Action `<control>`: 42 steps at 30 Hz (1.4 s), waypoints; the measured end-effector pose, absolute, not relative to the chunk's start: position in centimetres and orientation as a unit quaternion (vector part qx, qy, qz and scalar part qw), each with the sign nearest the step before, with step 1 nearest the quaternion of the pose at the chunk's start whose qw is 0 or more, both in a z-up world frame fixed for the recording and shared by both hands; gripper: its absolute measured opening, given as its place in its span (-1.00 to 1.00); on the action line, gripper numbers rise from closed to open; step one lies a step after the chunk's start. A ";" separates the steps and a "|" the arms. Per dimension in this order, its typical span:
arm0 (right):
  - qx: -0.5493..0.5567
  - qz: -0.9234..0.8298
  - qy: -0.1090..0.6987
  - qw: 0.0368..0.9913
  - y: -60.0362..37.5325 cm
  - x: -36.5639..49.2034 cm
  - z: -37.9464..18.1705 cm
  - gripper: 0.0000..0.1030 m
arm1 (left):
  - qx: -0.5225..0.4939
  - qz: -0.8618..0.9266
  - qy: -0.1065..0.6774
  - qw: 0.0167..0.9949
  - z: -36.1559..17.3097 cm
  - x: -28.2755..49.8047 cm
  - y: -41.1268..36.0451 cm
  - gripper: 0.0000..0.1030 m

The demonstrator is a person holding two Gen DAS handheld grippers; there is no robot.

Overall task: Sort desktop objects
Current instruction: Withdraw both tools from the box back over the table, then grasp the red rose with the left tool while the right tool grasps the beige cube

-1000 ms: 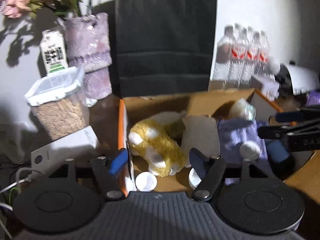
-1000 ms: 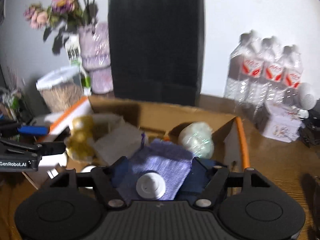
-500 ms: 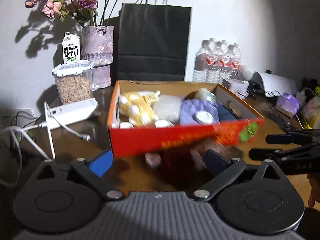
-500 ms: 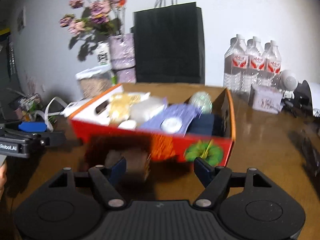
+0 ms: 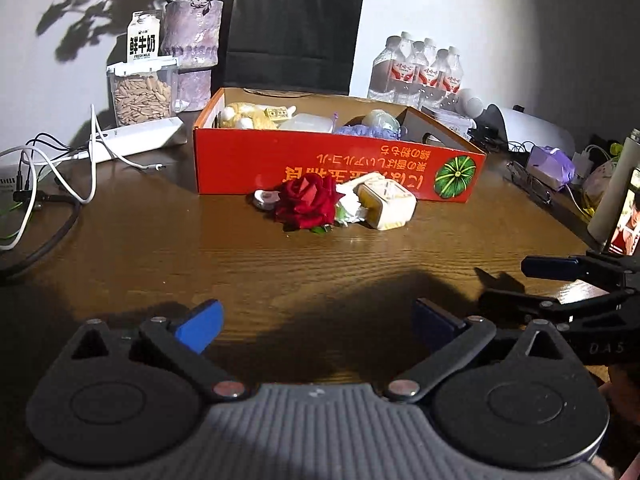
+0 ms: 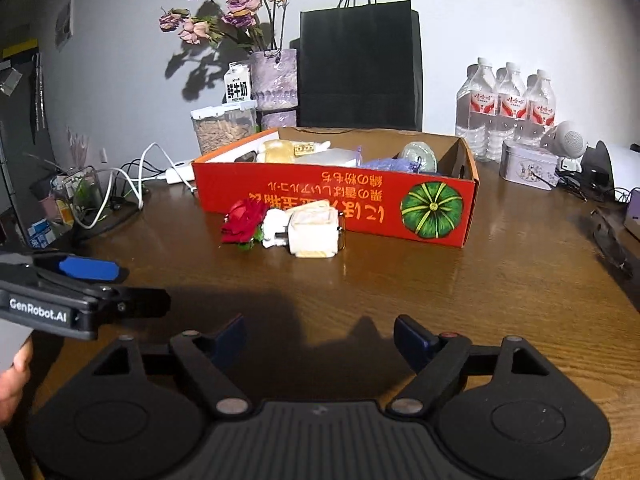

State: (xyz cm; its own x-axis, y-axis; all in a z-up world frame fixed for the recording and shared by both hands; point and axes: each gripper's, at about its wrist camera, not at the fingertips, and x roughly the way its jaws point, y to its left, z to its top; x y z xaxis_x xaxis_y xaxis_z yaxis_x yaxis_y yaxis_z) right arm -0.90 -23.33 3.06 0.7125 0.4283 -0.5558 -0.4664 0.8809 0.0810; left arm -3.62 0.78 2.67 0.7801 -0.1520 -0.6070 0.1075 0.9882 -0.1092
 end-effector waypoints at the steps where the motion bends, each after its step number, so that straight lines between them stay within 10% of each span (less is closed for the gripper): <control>1: -0.030 0.244 0.293 0.924 -23.4 -1.0 3.0 0.58 | -0.032 -0.068 0.324 0.943 2.7 -3.6 0.7 1.00; 35: -0.070 0.233 0.304 0.921 -20.8 8.5 3.8 0.54 | -0.025 -0.076 0.310 0.947 2.7 6.6 1.1 0.98; 40: -0.060 0.277 0.305 0.909 -19.3 9.4 4.2 0.54 | -0.042 -0.088 0.306 0.947 2.7 7.7 1.9 0.70; 42: -0.065 0.286 0.300 0.908 -18.6 9.6 4.0 0.54 | -0.046 -0.102 0.310 0.944 2.7 8.4 1.9 0.27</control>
